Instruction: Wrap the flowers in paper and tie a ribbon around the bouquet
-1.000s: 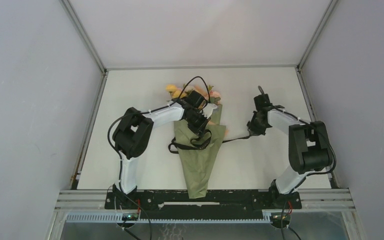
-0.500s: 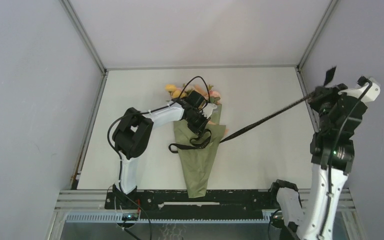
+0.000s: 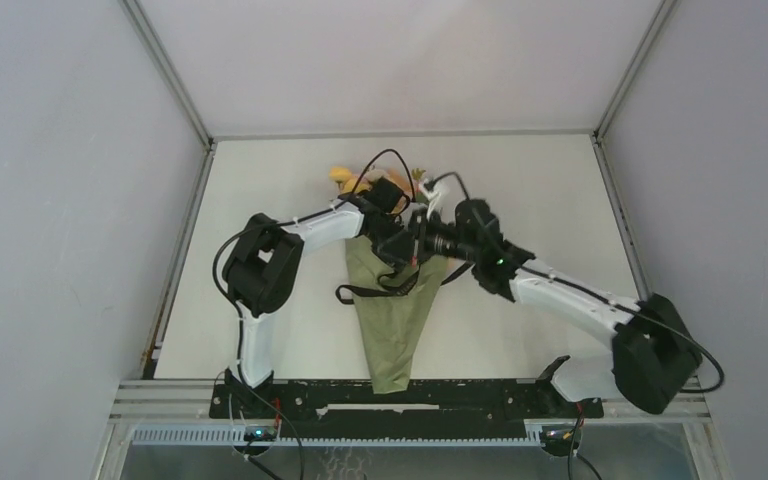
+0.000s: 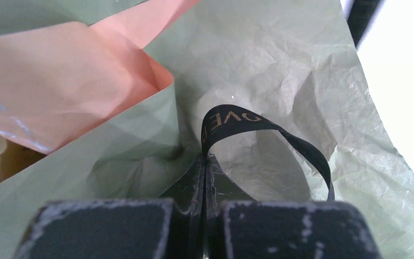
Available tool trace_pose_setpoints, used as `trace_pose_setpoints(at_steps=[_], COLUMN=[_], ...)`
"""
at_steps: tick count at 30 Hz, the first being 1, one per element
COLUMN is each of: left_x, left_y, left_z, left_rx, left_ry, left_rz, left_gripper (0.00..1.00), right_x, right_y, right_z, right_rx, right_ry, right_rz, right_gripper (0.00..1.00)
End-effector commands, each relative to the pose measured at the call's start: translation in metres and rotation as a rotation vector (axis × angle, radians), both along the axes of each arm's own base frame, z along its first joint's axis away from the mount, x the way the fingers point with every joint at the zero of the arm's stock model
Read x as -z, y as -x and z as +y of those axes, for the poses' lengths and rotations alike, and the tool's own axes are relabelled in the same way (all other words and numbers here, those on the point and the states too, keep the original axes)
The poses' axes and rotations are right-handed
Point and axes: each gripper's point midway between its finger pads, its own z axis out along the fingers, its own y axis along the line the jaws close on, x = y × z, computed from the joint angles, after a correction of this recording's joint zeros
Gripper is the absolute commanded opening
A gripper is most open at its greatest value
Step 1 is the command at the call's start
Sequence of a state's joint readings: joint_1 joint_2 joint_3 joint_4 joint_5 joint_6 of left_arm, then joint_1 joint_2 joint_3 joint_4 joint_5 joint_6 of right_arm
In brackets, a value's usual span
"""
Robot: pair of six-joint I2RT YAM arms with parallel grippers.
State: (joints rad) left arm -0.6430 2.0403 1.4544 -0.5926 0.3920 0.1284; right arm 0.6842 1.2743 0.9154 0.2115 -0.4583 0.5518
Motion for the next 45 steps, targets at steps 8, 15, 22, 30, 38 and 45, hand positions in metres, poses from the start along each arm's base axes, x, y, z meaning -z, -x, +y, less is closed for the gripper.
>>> trace_pose_setpoints(at_steps=[8, 15, 22, 30, 38, 45], left_x=[-0.037, -0.072, -0.11, -0.169, -0.225, -0.217], left_y=[-0.021, -0.01, 0.029, 0.126, 0.12, 0.024], left_z=[0.018, 0.029, 0.077, 0.082, 0.041, -0.012], left_rx=[-0.11, -0.059, 0.164, 0.623, 0.727, 0.56], left_ry=[0.14, 0.167, 0.049, 0.063, 0.149, 0.118], left_rz=[-0.049, -0.109, -0.267, -0.205, -0.367, -0.61], left_gripper=[0.0, 0.0, 0.0, 0.0, 0.0, 0.01], right_x=[0.117, 0.218, 0.209, 0.175, 0.175, 0.175], right_y=[-0.004, -0.036, -0.061, -0.067, -0.067, -0.064], right_z=[-0.007, -0.033, -0.013, -0.004, 0.015, 0.016], right_rx=[0.17, 0.378, 0.299, 0.126, 0.001, -0.034], right_ry=[-0.047, 0.018, 0.042, -0.011, 0.028, 0.012], right_rz=[0.246, 0.644, 0.608, 0.538, 0.537, 0.563], right_gripper=[0.0, 0.0, 0.0, 0.0, 0.0, 0.0])
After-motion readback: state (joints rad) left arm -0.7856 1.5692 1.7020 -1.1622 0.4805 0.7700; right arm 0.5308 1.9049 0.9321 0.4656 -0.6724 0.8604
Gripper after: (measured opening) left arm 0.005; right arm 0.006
